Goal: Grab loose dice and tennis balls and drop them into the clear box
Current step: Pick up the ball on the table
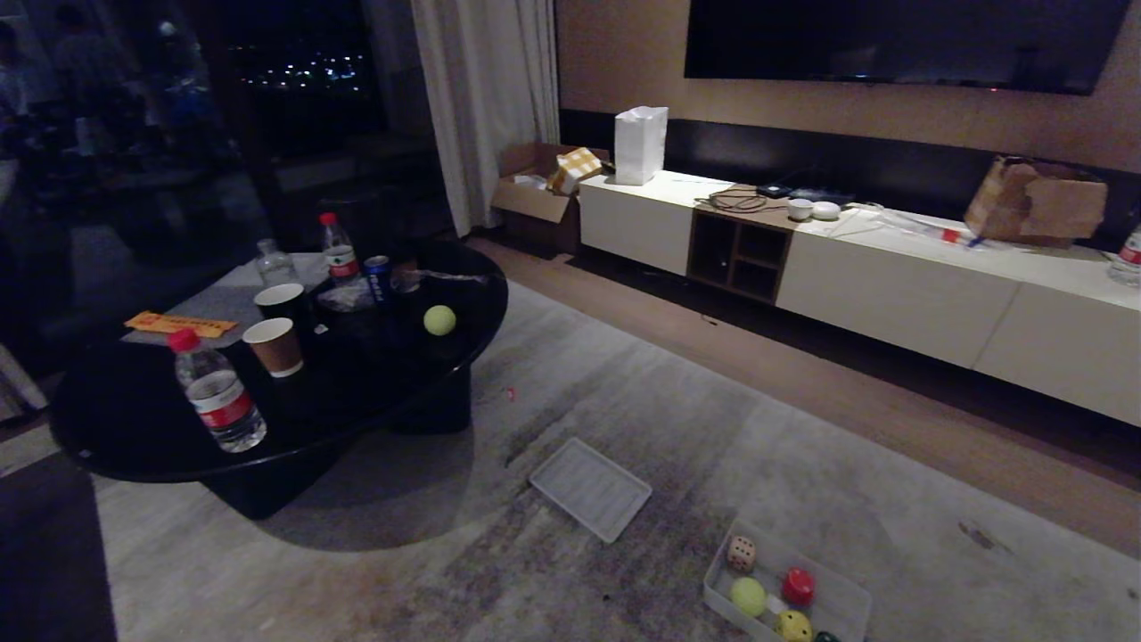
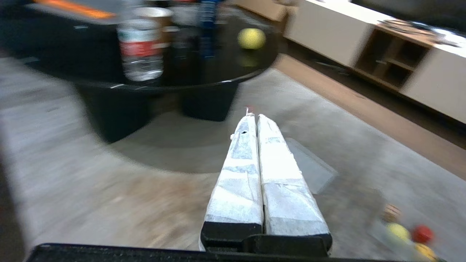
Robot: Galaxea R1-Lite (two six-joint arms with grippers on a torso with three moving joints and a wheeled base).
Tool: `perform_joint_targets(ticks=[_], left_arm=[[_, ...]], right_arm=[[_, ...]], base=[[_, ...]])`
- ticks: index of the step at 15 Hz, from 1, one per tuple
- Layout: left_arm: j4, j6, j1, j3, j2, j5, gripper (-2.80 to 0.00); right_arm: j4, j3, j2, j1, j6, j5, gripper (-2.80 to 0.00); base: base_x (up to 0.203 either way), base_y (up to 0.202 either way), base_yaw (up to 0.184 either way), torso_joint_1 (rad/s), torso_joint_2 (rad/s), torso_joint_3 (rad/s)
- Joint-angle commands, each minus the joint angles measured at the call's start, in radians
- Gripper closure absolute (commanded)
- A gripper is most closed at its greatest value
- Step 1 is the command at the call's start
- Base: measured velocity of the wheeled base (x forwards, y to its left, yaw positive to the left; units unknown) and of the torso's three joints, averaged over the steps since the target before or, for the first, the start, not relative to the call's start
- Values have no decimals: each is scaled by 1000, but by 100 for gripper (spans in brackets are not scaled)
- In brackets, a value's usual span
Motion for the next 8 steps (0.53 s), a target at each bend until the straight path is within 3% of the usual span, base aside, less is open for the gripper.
perform_joint_targets(ticks=[1,8], left_arm=[[-1,-1,0,2,1,1,0],[-1,-2,0,2,1,1,0]], right_arm=[[1,-1,1,1,0,1,0],[1,1,1,-1,0,-1,0]], base=[[1,-11,168,2,10,6],[0,-9,162,2,2,4]])
